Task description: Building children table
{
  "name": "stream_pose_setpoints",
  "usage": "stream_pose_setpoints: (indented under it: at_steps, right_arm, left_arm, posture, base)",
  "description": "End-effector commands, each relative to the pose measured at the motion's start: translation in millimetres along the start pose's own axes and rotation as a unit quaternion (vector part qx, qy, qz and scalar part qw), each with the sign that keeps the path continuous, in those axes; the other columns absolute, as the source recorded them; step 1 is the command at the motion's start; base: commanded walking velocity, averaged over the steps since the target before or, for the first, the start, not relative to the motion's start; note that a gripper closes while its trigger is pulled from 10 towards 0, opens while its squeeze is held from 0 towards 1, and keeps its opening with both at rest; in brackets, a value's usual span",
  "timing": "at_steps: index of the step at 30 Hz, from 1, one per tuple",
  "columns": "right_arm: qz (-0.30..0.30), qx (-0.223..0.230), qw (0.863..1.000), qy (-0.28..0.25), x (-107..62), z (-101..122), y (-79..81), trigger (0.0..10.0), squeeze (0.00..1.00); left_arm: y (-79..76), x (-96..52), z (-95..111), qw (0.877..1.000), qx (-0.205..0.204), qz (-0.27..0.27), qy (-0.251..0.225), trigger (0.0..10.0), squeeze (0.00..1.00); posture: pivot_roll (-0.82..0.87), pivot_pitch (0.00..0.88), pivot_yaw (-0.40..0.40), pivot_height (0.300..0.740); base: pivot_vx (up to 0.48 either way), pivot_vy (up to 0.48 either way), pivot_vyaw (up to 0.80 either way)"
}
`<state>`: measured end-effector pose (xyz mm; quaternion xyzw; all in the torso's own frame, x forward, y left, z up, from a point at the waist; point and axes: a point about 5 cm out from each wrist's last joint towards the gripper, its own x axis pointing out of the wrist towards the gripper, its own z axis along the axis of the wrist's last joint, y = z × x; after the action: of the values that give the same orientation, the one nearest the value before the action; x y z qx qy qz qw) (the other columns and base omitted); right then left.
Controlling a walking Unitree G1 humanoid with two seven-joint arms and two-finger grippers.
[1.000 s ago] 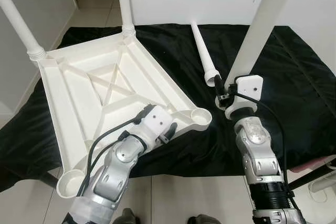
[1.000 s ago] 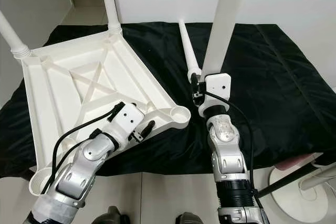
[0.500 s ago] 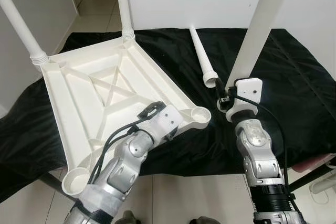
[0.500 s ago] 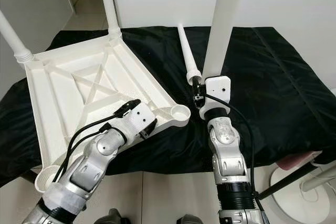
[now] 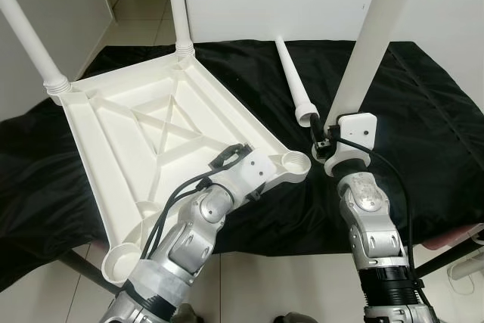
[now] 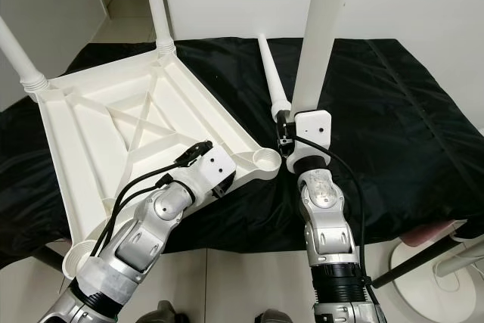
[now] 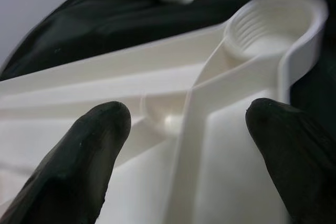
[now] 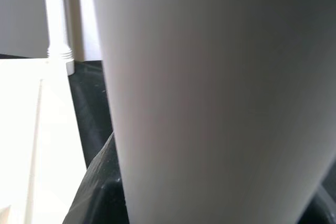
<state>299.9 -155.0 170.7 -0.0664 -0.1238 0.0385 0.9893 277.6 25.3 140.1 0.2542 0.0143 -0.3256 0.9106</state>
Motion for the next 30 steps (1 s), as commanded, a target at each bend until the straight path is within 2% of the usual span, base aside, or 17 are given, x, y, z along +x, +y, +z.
stream_pose_setpoints:
  at_steps: [1, 4, 5, 7, 11, 12, 19, 21, 23, 24, 27, 30]
  right_arm:
    - [0.013, 0.014, 1.000, 0.001, 0.5, -0.8, 5.6, 10.0, 0.00]
    - [0.036, 0.038, 0.999, -0.002, 1.8, -2.1, 10.2, 10.0, 0.00]
    - [0.036, 0.038, 0.999, -0.002, 1.8, -2.1, 10.2, 10.0, 0.00]
    - [0.053, 0.048, 0.997, -0.008, 3.0, -1.4, 12.7, 10.0, 0.00]
    - [0.075, 0.055, 0.996, -0.016, 4.1, -0.1, 16.0, 10.0, 0.00]
    - [0.089, 0.059, 0.994, -0.019, 4.6, 0.3, 18.2, 10.0, 0.00]
    - [0.106, 0.064, 0.992, -0.008, 1.0, -6.1, 21.0, 10.0, 0.00]
    - [0.106, 0.064, 0.992, -0.008, 1.0, -6.1, 21.0, 10.0, 0.00]
    - [0.103, 0.076, 0.992, 0.012, -4.3, -17.0, 19.1, 10.0, 0.00]
    - [0.103, 0.076, 0.992, 0.012, -4.3, -17.0, 19.1, 10.0, 0.00]
    - [0.091, 0.083, 0.991, 0.058, -13.0, -39.7, 13.0, 10.0, 0.00]
    - [0.091, 0.079, 0.991, 0.065, -13.9, -43.3, 11.9, 10.0, 0.00]
  left_arm:
    - [-3.5, -3.0, 6.8, 0.999, -0.012, -0.034, -0.025, 10.0, 0.00]
    - [-1.7, -13.7, 28.6, 0.992, -0.064, -0.067, -0.089, 10.0, 0.00]
    - [-1.7, -13.7, 28.6, 0.992, -0.064, -0.067, -0.089, 10.0, 0.00]
    - [2.7, -19.0, 38.0, 0.987, -0.090, -0.073, -0.115, 10.0, 0.00]
    - [6.0, -24.7, 44.3, 0.982, -0.104, -0.086, -0.133, 10.0, 0.00]
    - [6.3, -33.3, 46.6, 0.976, -0.108, -0.118, -0.147, 10.0, 0.00]
    - [7.2, -48.4, 38.2, 0.971, -0.101, -0.167, -0.138, 10.0, 0.00]
    - [7.2, -48.4, 38.2, 0.971, -0.101, -0.167, -0.138, 10.0, 0.00]
    - [10.2, -51.6, 33.8, 0.968, -0.133, -0.168, -0.129, 10.0, 0.00]
    - [10.2, -51.6, 33.8, 0.968, -0.133, -0.168, -0.129, 10.0, 0.00]
    - [12.4, -58.5, 28.2, 0.963, -0.167, -0.179, -0.116, 10.0, 0.00]
    - [12.6, -60.3, 28.3, 0.961, -0.171, -0.183, -0.116, 10.0, 0.00]
  posture:
    - [-0.06, 0.026, 0.056, 0.740]
    - [-0.06, 0.031, 0.050, 0.740]
    - [-0.06, 0.031, 0.050, 0.740]
    - [-0.06, 0.032, 0.047, 0.740]
    - [-0.05, 0.032, 0.039, 0.740]
    - [-0.05, 0.032, 0.031, 0.740]
    - [-0.03, 0.029, 0.015, 0.740]
    - [-0.03, 0.029, 0.015, 0.740]
    - [-0.03, 0.027, 0.007, 0.740]
    - [-0.03, 0.027, 0.007, 0.740]
    - [-0.03, 0.030, 0.004, 0.740]
    - [-0.03, 0.030, 0.004, 0.740]
  base:
    - [0.000, 0.000, 0.00]
    - [0.000, 0.000, 0.00]
    - [0.000, 0.000, 0.00]
    - [0.000, 0.000, 0.00]
    - [0.000, 0.000, 0.00]
    - [0.000, 0.000, 0.00]
    - [0.000, 0.000, 0.00]
    - [0.000, 0.000, 0.00]
    - [0.000, 0.000, 0.00]
    - [0.000, 0.000, 0.00]
    - [0.000, 0.000, 0.00]
    - [0.000, 0.000, 0.00]
